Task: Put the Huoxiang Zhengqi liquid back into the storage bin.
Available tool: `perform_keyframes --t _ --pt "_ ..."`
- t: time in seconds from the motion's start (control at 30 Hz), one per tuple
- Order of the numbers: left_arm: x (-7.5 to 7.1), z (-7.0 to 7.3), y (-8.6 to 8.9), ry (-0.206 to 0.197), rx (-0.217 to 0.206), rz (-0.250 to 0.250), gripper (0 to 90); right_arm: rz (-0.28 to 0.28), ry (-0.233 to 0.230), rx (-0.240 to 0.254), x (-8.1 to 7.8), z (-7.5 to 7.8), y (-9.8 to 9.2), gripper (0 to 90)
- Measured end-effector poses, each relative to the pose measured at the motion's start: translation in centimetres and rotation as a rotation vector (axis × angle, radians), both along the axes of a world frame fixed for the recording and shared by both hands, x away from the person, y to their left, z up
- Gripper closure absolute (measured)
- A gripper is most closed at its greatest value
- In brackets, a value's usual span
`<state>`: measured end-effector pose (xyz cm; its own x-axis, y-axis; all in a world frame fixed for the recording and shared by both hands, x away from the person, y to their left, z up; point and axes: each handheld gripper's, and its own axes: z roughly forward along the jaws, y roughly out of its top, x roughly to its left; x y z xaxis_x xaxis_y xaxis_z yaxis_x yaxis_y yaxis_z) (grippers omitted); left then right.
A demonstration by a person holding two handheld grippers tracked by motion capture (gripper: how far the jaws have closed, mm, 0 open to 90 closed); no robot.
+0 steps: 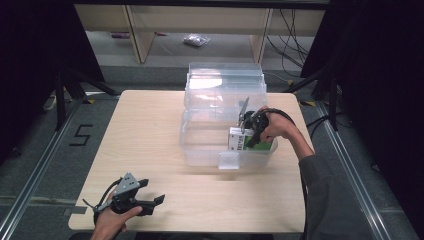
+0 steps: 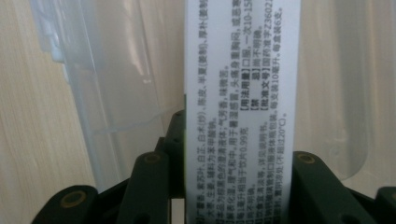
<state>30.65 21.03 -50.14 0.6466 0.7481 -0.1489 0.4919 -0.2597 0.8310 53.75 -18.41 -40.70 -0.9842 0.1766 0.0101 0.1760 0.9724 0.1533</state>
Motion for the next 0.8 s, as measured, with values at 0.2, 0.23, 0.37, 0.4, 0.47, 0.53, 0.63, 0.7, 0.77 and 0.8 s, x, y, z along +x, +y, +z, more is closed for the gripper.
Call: perform_keyframes --t 0.2,0.23,0.37,0.4,0.47,0.53,0.63,0.7,0.77,0.8 --pt "-0.1 0.1 0.0 -0.001 0.007 0.002 14.8 0.045 -0.021 -0.018 0.3 -0.4 0.0 64.8" --pt "0.0 0.1 0.0 -0.001 0.006 0.001 14.8 0.019 -0.012 -0.029 0.1 -0.4 0.1 64.8" --pt "0.0 0.0 0.0 -0.003 0.0 -0.004 14.8 0.016 -0.005 -0.02 0.2 -0.7 0.0 64.7" --pt "0.0 0.0 0.0 -0.002 0.003 -0.001 14.8 0.035 -0.011 -0.023 0.3 -0.8 0.0 64.7" --pt "0.0 0.0 0.0 0.0 -0.001 -0.001 14.8 0.043 -0.006 -0.017 0.3 -1.0 -0.1 64.7" --pt "0.0 0.0 0.0 0.0 0.0 -0.001 14.8 0.015 0.025 -0.012 0.0 -1.4 -0.1 64.6" --pt "0.0 0.0 0.0 0.001 0.0 0.0 14.8 0.032 0.013 -0.01 0.1 -1.9 -0.4 64.4" --pt "0.0 0.0 0.0 0.0 -0.001 -0.002 14.8 0.025 0.014 -0.031 0.0 -1.8 -0.4 64.0" --pt "0.0 0.0 0.0 0.002 -0.002 0.0 14.8 0.029 0.014 -0.019 0.1 -1.8 -0.4 63.4" --pt "0.0 0.0 0.0 0.001 -0.002 0.0 14.8 0.028 0.009 -0.03 0.1 -1.7 -0.5 63.0"
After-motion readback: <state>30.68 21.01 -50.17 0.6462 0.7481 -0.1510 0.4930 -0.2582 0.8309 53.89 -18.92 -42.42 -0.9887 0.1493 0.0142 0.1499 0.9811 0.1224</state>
